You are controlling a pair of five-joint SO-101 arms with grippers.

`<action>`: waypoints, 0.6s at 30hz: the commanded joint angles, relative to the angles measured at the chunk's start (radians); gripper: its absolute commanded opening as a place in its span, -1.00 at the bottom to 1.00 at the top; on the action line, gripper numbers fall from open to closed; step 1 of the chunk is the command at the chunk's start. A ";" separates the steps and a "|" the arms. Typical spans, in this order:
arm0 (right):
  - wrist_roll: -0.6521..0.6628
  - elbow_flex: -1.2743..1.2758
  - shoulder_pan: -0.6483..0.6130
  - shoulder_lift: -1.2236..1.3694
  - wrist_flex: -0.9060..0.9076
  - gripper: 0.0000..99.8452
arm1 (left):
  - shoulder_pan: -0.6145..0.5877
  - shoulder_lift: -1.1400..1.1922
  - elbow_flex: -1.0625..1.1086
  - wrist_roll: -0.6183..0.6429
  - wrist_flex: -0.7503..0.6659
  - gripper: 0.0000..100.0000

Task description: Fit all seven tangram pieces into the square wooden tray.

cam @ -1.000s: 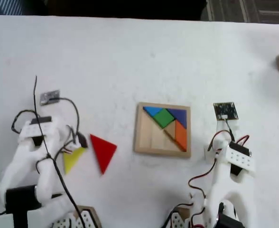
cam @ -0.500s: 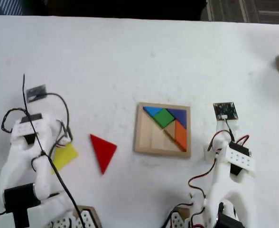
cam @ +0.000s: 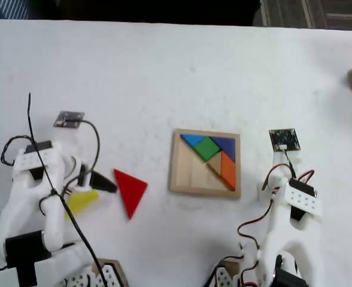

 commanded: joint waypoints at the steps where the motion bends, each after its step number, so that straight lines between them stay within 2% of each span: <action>1: 0.009 -0.006 -0.008 -0.038 0.012 -0.96 | -0.010 -0.015 -0.044 -0.037 0.018 -0.23; 6: 0.011 -0.006 -0.008 -0.038 0.012 -0.96 | -0.018 -0.036 -0.041 -0.040 0.054 -0.22; 10: 0.011 -0.006 -0.008 -0.038 0.012 -0.96 | -0.016 -0.225 0.028 -0.040 0.064 -0.23; 14: 0.011 -0.006 -0.008 -0.038 0.012 -0.96 | 0.015 -0.481 0.083 -0.029 0.206 -0.22; 18: 0.011 -0.006 -0.008 -0.038 0.012 -0.96 | 0.022 -0.509 0.066 -0.023 0.295 -0.23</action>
